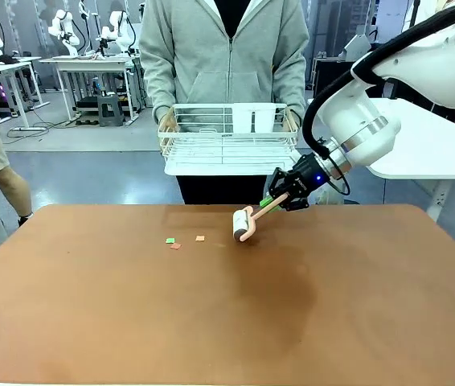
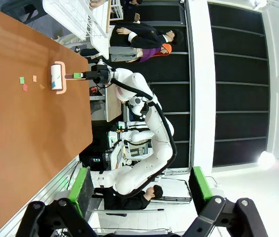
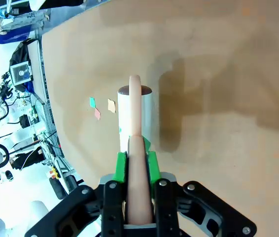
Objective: Clean the table.
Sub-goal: Clean the table with the Lint Roller when the human lifts the Dish drying rack.
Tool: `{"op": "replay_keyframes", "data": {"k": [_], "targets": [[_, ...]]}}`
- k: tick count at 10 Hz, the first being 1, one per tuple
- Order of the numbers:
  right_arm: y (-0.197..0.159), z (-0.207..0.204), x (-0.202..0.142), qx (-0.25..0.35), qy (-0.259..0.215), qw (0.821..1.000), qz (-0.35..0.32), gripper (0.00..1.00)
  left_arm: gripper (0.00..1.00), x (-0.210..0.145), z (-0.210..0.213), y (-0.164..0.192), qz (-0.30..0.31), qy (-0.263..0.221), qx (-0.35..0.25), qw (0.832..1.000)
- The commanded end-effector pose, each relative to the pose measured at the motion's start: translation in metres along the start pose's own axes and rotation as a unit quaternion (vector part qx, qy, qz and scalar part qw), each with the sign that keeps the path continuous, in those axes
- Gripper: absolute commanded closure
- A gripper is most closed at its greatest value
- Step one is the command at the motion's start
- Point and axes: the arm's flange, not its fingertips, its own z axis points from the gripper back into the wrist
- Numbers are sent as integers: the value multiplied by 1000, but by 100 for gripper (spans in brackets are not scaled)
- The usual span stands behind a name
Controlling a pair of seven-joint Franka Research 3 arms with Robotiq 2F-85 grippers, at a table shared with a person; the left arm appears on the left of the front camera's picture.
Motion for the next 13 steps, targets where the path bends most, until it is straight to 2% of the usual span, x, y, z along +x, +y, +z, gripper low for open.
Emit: {"op": "replay_keyframes", "data": {"k": [1, 2, 4, 6, 8, 11, 13], "targets": [[8, -4, 1, 5, 12, 1000, -4, 79, 0, -3, 3, -1, 1, 3, -1, 1000], [9, -10, -2, 2, 13, 1000, 4, 79, 0, -3, 3, -1, 1, 3, -1, 1000], [7, -33, -5, 2, 44, 999, 12, 79, 0, -3, 3, -1, 1, 3, -1, 1000], [13, -75, -9, -27, 55, 998, 20, 79, 0, -3, 3, -1, 1, 3, -1, 1000], [28, -125, -13, -36, 27, 999, 12, 79, 0, -3, 3, -1, 1, 3, -1, 1000], [61, -175, -26, -22, 12, 999, 24, 79, 0, -3, 3, -1, 1, 3, -1, 1000], [81, -214, -33, -20, 25, 999, 29, 79, 0, -3, 3, -1, 1, 3, -1, 1000]]}}
